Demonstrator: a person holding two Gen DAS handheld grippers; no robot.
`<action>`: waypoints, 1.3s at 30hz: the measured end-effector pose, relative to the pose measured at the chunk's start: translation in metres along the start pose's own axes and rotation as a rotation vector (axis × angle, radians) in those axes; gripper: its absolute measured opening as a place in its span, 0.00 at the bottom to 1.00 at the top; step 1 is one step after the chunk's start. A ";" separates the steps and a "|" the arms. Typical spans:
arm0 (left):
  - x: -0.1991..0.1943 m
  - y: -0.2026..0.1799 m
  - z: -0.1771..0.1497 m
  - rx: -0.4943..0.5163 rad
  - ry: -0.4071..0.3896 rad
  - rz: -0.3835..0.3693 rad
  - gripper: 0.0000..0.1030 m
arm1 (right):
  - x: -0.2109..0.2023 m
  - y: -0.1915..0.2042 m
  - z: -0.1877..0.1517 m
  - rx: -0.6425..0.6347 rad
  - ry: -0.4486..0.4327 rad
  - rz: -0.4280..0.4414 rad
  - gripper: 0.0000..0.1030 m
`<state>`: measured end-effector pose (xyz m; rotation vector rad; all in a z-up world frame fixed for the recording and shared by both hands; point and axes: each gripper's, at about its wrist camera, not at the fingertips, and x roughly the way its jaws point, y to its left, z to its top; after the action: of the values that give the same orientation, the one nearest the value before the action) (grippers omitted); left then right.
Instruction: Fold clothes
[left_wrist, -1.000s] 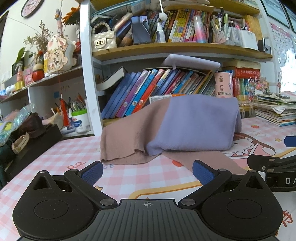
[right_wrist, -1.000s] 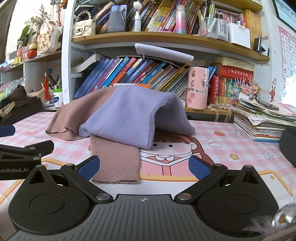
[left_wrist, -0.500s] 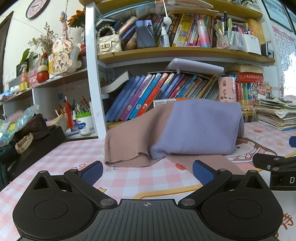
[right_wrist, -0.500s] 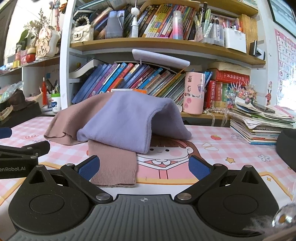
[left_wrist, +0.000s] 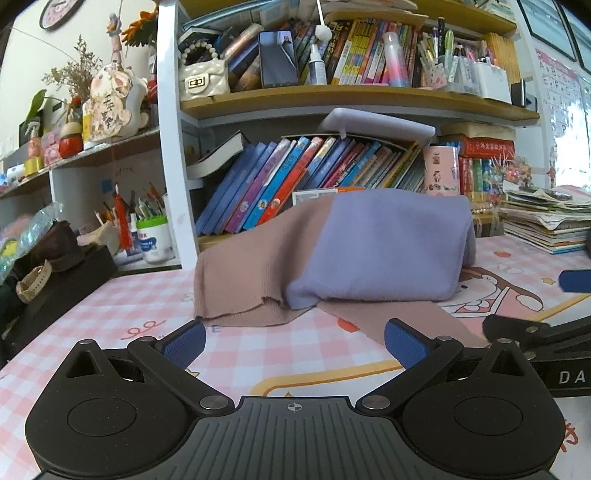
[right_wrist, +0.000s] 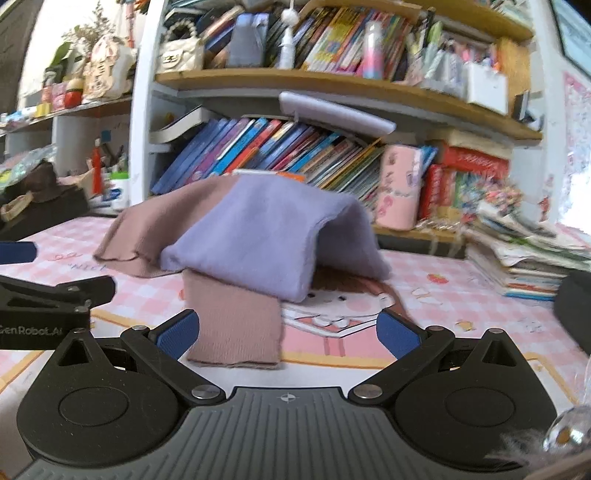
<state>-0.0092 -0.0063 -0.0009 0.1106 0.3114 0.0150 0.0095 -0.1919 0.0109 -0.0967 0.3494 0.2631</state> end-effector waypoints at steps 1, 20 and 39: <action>-0.001 0.000 0.000 0.001 -0.005 -0.006 1.00 | 0.001 -0.001 0.000 0.009 0.006 0.007 1.00; 0.005 0.005 0.001 0.006 0.045 -0.079 1.00 | 0.006 -0.015 0.000 0.101 0.042 0.084 0.97; 0.049 -0.024 0.026 0.145 0.085 -0.197 1.00 | 0.097 -0.116 0.042 0.648 0.182 0.423 0.97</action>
<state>0.0448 -0.0314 0.0060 0.2234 0.4067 -0.1989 0.1428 -0.2745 0.0215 0.6012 0.6214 0.5476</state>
